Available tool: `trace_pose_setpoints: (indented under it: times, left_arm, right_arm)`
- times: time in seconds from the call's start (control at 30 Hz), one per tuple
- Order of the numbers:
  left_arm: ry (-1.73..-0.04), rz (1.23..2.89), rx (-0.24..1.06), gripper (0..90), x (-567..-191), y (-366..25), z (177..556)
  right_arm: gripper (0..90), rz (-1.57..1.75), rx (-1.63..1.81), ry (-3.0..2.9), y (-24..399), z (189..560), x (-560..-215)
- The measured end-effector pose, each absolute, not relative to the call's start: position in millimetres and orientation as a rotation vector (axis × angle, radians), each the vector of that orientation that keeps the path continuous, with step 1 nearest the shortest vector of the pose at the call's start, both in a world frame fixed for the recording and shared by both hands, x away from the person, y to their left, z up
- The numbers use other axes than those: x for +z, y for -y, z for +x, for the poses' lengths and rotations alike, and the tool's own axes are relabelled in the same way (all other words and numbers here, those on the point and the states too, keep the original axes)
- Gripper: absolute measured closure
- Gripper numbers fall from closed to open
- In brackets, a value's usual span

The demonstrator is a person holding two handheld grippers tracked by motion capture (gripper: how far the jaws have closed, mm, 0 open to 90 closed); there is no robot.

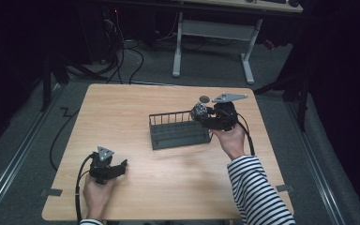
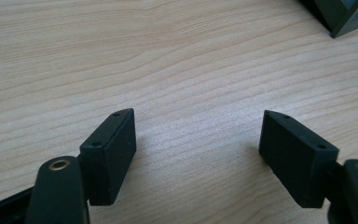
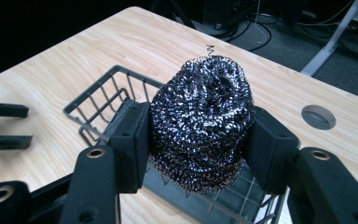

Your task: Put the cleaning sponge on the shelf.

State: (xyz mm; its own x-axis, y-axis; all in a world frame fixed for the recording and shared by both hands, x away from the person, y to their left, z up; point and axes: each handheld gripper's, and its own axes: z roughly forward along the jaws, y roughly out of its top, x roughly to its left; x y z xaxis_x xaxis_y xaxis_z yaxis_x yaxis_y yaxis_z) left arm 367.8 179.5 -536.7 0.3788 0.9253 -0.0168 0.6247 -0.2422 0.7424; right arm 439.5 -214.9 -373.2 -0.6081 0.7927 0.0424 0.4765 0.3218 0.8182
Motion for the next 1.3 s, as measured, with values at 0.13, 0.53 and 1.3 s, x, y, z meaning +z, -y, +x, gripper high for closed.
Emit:
trace_pose_setpoints:
  times: [0.13, 0.53, 1.3]
  left_arm:
    - [-1.332, 1.969, 0.572, 27.8, -537, -179, 368]
    - [-1.332, 1.968, 0.572, 27.8, -537, -179, 368]
    - [-1.332, 1.967, 0.571, 27.9, -537, -180, 368]
  right_arm:
    - [46.4, 1.145, 1.184, -2.228, 214, 445, -374]
    - [46.1, 1.194, 1.123, -2.264, 207, 465, -390]
    - [44.8, 1.252, 0.985, -2.325, 189, 484, -422]
